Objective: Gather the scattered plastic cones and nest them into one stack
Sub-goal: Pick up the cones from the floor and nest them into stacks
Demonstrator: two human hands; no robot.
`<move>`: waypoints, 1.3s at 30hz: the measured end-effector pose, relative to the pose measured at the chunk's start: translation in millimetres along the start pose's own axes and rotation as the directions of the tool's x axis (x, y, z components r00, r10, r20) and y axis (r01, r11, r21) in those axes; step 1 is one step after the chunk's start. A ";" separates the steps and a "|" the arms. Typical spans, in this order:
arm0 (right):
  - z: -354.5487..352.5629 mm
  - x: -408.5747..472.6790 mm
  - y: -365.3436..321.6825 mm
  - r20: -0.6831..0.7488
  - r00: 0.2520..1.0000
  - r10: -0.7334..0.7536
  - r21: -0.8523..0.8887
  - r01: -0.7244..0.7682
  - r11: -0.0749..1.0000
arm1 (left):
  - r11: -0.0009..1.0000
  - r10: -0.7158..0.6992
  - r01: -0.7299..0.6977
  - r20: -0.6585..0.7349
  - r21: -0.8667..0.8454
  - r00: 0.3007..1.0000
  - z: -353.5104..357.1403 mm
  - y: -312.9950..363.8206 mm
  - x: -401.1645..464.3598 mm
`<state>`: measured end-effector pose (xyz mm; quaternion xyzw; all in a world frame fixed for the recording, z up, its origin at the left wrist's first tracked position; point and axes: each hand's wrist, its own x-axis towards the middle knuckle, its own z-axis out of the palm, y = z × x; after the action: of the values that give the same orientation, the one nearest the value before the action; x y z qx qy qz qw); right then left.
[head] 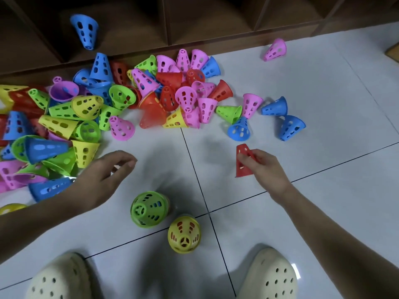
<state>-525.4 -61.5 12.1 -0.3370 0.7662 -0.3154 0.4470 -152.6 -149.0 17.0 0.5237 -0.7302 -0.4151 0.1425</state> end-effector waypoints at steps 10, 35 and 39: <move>71.5 -135.3 -9.1 0.211 0.777 -0.593 0.020 0.603 0.797 | 0.972 -0.049 0.050 -0.010 0.231 0.999 13.9 -35.6 -3.2; 103.8 -130.4 49.3 0.336 0.755 -0.564 -0.214 0.644 0.735 | 0.910 -0.155 0.152 -0.023 0.385 0.988 -20.3 -56.6 99.4; 103.6 -129.5 49.9 0.349 0.765 -0.542 -0.229 0.630 0.742 | 0.920 -0.102 0.073 0.056 0.385 0.993 -7.7 -63.5 74.4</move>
<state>-395.8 51.7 -7.5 -0.6713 0.5959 -0.2597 0.3561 -137.2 -225.0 -43.1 0.5575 -0.7777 -0.2903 -0.0085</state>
